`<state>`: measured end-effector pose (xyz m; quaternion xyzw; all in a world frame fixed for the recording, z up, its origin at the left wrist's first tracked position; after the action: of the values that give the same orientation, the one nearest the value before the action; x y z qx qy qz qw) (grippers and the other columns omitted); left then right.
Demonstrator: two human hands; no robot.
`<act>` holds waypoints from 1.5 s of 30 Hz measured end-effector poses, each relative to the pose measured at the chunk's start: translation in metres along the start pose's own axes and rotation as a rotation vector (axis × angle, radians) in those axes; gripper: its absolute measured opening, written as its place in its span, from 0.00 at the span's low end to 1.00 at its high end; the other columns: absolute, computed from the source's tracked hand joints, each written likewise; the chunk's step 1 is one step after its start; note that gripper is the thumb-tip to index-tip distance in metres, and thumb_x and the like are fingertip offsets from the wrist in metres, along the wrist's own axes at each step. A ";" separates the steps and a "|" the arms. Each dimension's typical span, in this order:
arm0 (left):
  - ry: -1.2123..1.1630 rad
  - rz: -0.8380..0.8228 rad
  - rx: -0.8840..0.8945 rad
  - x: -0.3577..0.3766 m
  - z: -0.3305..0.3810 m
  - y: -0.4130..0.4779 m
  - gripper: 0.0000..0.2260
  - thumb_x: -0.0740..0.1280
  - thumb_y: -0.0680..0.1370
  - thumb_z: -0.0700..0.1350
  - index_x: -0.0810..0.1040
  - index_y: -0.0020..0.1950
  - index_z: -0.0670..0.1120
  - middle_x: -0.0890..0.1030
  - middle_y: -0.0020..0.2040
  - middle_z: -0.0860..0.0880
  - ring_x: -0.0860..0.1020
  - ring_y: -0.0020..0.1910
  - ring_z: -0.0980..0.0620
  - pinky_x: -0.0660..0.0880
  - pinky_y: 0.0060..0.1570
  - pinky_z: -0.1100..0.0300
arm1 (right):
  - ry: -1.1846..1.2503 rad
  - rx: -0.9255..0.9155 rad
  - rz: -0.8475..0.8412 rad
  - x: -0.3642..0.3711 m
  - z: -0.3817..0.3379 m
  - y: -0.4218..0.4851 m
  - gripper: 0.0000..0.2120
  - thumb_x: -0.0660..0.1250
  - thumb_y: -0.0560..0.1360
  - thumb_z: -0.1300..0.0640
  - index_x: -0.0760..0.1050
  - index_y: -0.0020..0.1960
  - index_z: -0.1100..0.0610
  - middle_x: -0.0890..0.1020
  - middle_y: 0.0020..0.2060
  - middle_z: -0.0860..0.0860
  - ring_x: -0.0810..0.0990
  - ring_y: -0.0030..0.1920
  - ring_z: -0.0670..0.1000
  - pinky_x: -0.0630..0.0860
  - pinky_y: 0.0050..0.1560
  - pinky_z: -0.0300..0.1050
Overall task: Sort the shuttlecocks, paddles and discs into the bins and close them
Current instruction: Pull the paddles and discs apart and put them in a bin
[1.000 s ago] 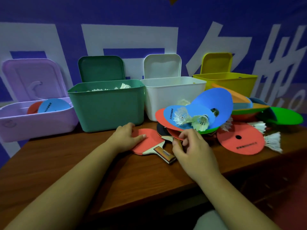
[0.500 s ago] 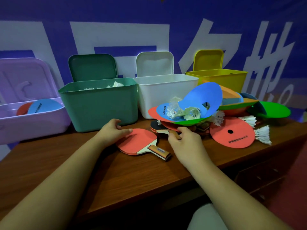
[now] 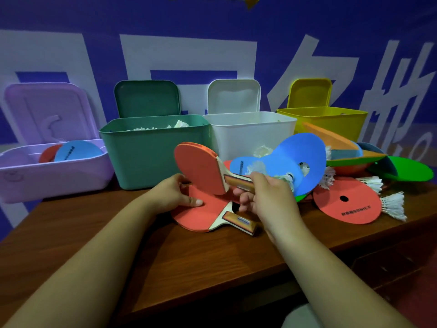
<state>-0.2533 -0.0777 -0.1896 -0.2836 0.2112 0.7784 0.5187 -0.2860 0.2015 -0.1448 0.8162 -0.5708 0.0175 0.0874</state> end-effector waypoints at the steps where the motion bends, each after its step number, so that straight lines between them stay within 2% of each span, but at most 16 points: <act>1: -0.040 0.033 -0.004 -0.006 -0.001 -0.002 0.39 0.87 0.60 0.56 0.77 0.67 0.50 0.82 0.58 0.55 0.82 0.57 0.56 0.77 0.61 0.56 | 0.057 0.015 0.003 0.003 0.000 0.000 0.18 0.58 0.84 0.58 0.83 0.46 0.64 0.86 0.40 0.64 0.77 0.28 0.52 0.79 0.34 0.50; 3: -0.201 0.053 -0.046 -0.013 -0.008 -0.007 0.34 0.87 0.63 0.52 0.79 0.65 0.48 0.84 0.56 0.50 0.84 0.55 0.51 0.80 0.59 0.53 | 0.141 0.042 0.018 0.005 0.002 0.000 0.18 0.58 0.85 0.57 0.83 0.47 0.65 0.86 0.40 0.63 0.76 0.27 0.51 0.78 0.32 0.48; 5: -0.384 0.008 -0.084 -0.014 -0.011 -0.015 0.24 0.84 0.67 0.49 0.83 0.59 0.43 0.87 0.53 0.41 0.86 0.51 0.43 0.82 0.55 0.48 | 0.223 0.048 0.019 0.007 0.001 0.001 0.17 0.59 0.85 0.57 0.83 0.49 0.65 0.86 0.39 0.62 0.75 0.27 0.50 0.78 0.32 0.47; 8: -0.539 -0.023 -0.107 -0.027 -0.013 -0.023 0.17 0.80 0.71 0.49 0.83 0.49 0.38 0.85 0.44 0.38 0.82 0.39 0.42 0.78 0.40 0.54 | 0.375 0.070 0.007 0.011 -0.001 0.002 0.15 0.61 0.86 0.57 0.82 0.52 0.65 0.86 0.41 0.62 0.73 0.29 0.50 0.78 0.32 0.45; 10: -0.612 -0.021 -0.067 -0.039 -0.009 -0.024 0.13 0.80 0.71 0.49 0.80 0.42 0.44 0.80 0.39 0.41 0.78 0.34 0.46 0.73 0.35 0.57 | 0.433 0.073 -0.009 0.014 -0.003 0.003 0.13 0.62 0.86 0.57 0.81 0.52 0.65 0.86 0.43 0.63 0.73 0.29 0.49 0.77 0.32 0.44; 13: -0.752 -0.004 -0.023 -0.053 -0.005 -0.026 0.13 0.78 0.69 0.48 0.77 0.44 0.47 0.78 0.41 0.42 0.77 0.37 0.44 0.71 0.40 0.54 | 0.461 0.037 -0.066 0.020 -0.010 0.004 0.13 0.62 0.86 0.57 0.81 0.56 0.66 0.86 0.47 0.64 0.74 0.32 0.49 0.78 0.35 0.44; 17: -0.840 -0.023 0.040 -0.062 0.001 -0.031 0.14 0.76 0.68 0.48 0.74 0.45 0.47 0.76 0.42 0.43 0.76 0.39 0.43 0.72 0.41 0.52 | 0.434 0.003 -0.114 0.027 -0.014 0.006 0.14 0.62 0.86 0.56 0.81 0.57 0.66 0.87 0.45 0.61 0.77 0.34 0.49 0.79 0.37 0.44; 21: -0.988 0.072 0.047 -0.073 -0.002 -0.033 0.14 0.73 0.72 0.47 0.76 0.56 0.45 0.79 0.47 0.42 0.79 0.46 0.42 0.76 0.49 0.47 | 0.423 -0.007 -0.118 0.027 -0.011 0.009 0.13 0.64 0.86 0.57 0.80 0.59 0.66 0.87 0.47 0.62 0.78 0.35 0.48 0.80 0.39 0.45; 25: -1.061 0.143 0.050 -0.076 -0.002 -0.029 0.10 0.73 0.74 0.48 0.78 0.52 0.47 0.79 0.48 0.44 0.80 0.46 0.42 0.76 0.52 0.45 | 0.409 -0.047 -0.056 0.015 -0.007 0.013 0.10 0.66 0.85 0.57 0.84 0.57 0.61 0.87 0.50 0.62 0.77 0.37 0.48 0.80 0.39 0.43; 28: -1.114 0.201 0.036 -0.079 -0.003 -0.028 0.15 0.72 0.76 0.50 0.80 0.61 0.46 0.83 0.52 0.42 0.82 0.50 0.40 0.78 0.58 0.39 | 0.372 -0.104 -0.012 0.005 -0.010 0.015 0.09 0.67 0.84 0.61 0.84 0.60 0.57 0.82 0.43 0.57 0.77 0.37 0.48 0.79 0.41 0.45; 31: -1.167 0.255 0.012 -0.082 -0.003 -0.028 0.17 0.72 0.78 0.51 0.81 0.64 0.45 0.85 0.55 0.41 0.84 0.52 0.39 0.79 0.59 0.38 | 0.351 -0.137 0.032 -0.003 -0.015 0.017 0.10 0.68 0.83 0.62 0.84 0.61 0.55 0.79 0.37 0.53 0.78 0.37 0.48 0.80 0.45 0.45; 35: -1.186 0.300 0.030 -0.085 0.000 -0.028 0.21 0.72 0.79 0.51 0.78 0.70 0.44 0.82 0.60 0.39 0.82 0.56 0.38 0.77 0.62 0.35 | 0.429 -0.132 0.092 -0.008 -0.016 0.014 0.10 0.68 0.83 0.61 0.82 0.62 0.54 0.83 0.40 0.53 0.82 0.43 0.51 0.84 0.52 0.47; 37: -1.205 0.334 0.039 -0.091 0.001 -0.030 0.21 0.71 0.79 0.51 0.78 0.70 0.44 0.82 0.61 0.39 0.82 0.57 0.38 0.78 0.61 0.35 | 0.475 -0.134 0.100 -0.007 -0.018 0.013 0.09 0.68 0.83 0.61 0.82 0.61 0.54 0.86 0.43 0.54 0.86 0.46 0.51 0.84 0.56 0.50; 41: -1.182 0.413 0.036 -0.103 0.003 -0.035 0.22 0.71 0.80 0.55 0.80 0.69 0.44 0.84 0.62 0.40 0.83 0.58 0.37 0.77 0.63 0.34 | 0.511 -0.170 0.094 -0.003 -0.030 0.012 0.12 0.67 0.84 0.61 0.80 0.66 0.55 0.89 0.46 0.54 0.89 0.52 0.54 0.83 0.60 0.51; 45: -1.174 0.476 0.078 -0.110 0.016 -0.040 0.14 0.67 0.83 0.54 0.83 0.61 0.46 0.85 0.61 0.41 0.83 0.60 0.40 0.79 0.63 0.40 | 0.537 -0.193 0.096 0.002 -0.043 0.010 0.14 0.67 0.84 0.61 0.79 0.69 0.57 0.89 0.49 0.55 0.88 0.55 0.55 0.83 0.60 0.51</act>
<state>-0.1868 -0.1289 -0.1066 0.2643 -0.0230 0.8901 0.3707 -0.2917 0.2032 -0.1010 0.7426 -0.5641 0.1826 0.3115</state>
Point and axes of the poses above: each hand's wrist, its own y-axis towards the middle knuckle, its own x-axis out of the palm, z = x × y, the point moved 10 cm from there along y, towards the middle knuckle
